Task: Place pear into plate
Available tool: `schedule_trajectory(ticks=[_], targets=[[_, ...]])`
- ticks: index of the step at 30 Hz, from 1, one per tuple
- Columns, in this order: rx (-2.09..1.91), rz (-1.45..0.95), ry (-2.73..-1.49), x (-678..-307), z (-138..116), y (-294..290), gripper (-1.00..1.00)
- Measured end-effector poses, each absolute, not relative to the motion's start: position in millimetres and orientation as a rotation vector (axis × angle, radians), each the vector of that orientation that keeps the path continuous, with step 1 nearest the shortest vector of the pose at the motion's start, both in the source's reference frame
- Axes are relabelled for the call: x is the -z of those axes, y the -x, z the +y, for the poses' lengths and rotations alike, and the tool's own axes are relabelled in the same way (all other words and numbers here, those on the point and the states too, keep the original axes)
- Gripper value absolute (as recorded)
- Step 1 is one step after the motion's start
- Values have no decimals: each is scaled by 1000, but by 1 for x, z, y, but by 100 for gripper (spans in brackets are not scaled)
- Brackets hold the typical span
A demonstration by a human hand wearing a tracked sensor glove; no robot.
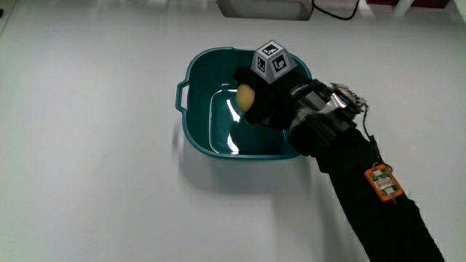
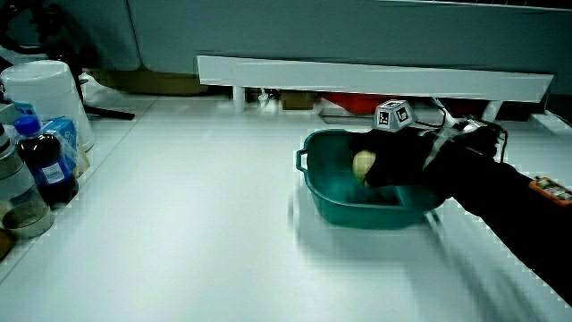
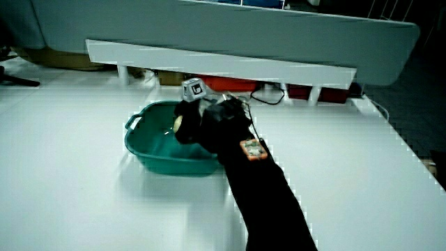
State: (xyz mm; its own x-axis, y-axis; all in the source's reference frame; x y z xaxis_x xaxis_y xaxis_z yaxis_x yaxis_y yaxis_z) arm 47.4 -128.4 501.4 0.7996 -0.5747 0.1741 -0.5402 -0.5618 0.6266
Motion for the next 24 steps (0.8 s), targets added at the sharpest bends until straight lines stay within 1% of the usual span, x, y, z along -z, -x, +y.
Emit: schedule_trajectory(ticks=[1,12,15,18,21,22,23,24], targets=[[61,-820,-2265,-507,-127,-46,0],[119,-761,-2205,-542,-120,-41,0],[77,-762,-2226,-539,-120,-41,0],[81,-760,-2206,-542,-120,-39,0],[77,-747,-2230,-543,-121,-36,0],[67,-758,-2200,-542,-120,-34,0],[73,-759,-2222,-541,-120,-32,0],[72,-767,-2212,-542,-120,-30,0]])
